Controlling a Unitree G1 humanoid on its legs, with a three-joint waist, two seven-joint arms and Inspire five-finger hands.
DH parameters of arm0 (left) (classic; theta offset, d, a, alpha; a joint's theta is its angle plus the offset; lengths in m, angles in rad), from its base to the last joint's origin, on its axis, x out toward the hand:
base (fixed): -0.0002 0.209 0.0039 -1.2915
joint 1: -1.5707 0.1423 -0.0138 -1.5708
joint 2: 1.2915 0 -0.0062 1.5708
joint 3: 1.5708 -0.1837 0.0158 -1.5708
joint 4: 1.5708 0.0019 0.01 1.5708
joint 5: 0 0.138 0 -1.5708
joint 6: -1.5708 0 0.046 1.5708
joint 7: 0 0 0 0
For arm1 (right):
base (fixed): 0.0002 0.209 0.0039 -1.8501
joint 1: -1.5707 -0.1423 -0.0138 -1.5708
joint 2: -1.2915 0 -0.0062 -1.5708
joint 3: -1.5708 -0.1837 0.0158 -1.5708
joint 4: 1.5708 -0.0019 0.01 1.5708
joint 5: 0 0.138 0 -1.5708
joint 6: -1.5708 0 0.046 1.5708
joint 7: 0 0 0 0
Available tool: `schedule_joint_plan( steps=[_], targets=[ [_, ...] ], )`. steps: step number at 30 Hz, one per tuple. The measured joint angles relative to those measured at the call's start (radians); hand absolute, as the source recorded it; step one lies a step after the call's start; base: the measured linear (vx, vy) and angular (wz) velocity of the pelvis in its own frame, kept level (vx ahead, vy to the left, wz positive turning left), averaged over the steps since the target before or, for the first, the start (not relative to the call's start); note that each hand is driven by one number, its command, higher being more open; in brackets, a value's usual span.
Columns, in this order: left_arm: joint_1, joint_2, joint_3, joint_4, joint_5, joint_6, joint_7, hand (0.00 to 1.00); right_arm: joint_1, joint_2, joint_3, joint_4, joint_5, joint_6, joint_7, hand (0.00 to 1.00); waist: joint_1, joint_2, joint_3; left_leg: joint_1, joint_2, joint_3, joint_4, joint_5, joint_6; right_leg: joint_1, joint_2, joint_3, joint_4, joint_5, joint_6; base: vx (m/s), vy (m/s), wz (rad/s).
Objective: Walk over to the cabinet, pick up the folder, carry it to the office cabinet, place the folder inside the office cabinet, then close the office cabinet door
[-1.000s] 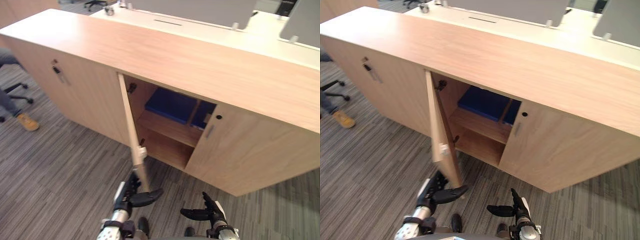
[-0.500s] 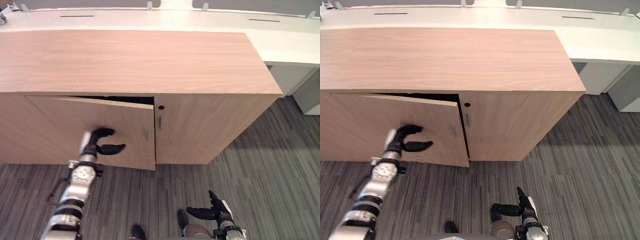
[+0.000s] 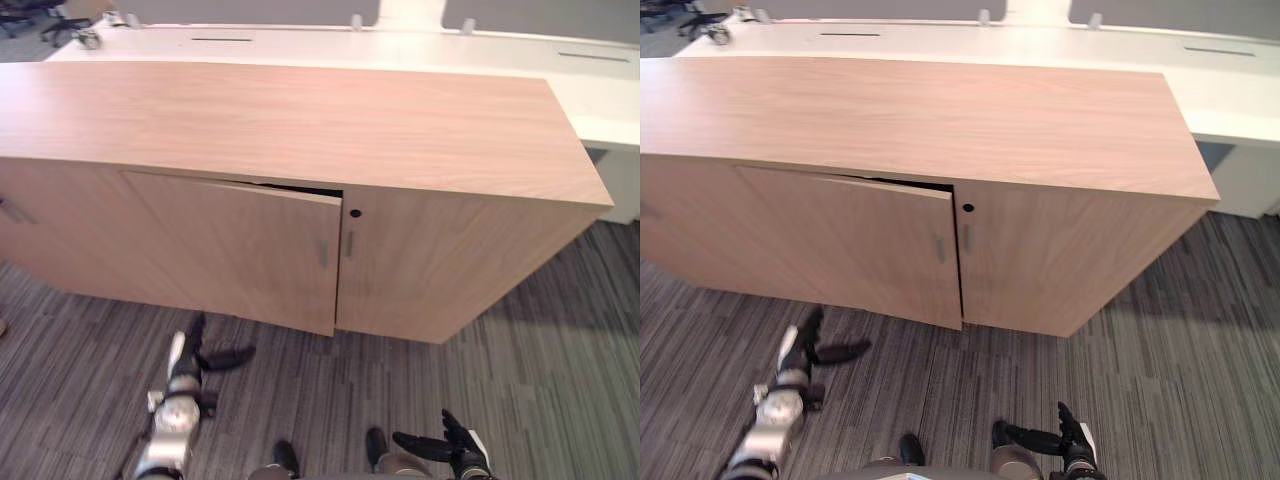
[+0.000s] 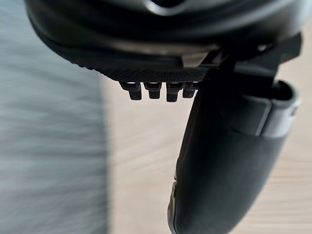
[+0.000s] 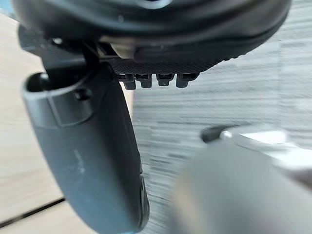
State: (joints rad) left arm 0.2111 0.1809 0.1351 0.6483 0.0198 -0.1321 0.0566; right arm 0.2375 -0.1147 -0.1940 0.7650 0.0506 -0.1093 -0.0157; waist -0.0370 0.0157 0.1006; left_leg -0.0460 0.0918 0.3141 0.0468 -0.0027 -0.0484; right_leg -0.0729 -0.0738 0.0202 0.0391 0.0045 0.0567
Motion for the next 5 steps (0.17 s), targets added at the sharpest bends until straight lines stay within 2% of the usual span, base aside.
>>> schedule_joint_plan(
  steps=[4, 5],
  targets=[
    [0.076, -0.049, 0.064, 0.14, 0.003, 0.005, -0.039, 1.0, -0.033, 0.014, -0.042, -0.029, 0.005, 0.0, -0.018, 1.0, 0.009, -0.003, -0.003, 0.065, -0.025, 0.01, -0.114, 0.018, -0.013, -0.003, -0.001, 0.053, -0.007, -0.002, 0.003, -0.06, 0.021, -0.33],
    [0.082, -0.056, 0.07, 0.202, 0.015, 0.013, -0.052, 1.0, -0.036, 0.015, -0.047, -0.028, 0.007, 0.004, -0.026, 1.0, 0.022, -0.004, -0.009, 0.079, -0.027, 0.031, -0.14, 0.025, -0.014, -0.007, 0.005, 0.074, -0.013, -0.001, 0.003, -0.02, 0.016, -0.28]
  ],
)
